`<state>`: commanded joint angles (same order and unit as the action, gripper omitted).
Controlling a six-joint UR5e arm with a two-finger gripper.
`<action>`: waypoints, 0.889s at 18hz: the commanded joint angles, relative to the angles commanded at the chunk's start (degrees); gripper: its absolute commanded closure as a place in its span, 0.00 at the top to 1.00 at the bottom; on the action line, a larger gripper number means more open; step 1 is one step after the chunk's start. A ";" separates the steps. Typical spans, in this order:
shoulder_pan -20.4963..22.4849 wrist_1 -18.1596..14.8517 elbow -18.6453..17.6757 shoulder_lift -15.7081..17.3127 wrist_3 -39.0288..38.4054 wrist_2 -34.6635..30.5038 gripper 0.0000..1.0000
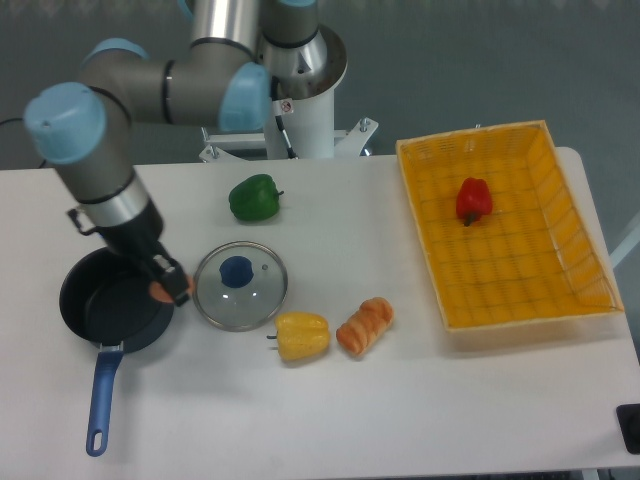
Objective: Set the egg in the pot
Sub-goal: 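Carry the egg across the table over the black saucepan, then lower the egg down into the saucepan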
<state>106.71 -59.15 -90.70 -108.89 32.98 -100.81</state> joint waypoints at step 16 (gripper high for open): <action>-5.90 -0.35 -2.02 -5.45 -5.99 0.26 0.40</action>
<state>100.81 -59.50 -92.72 -114.34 26.98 -100.55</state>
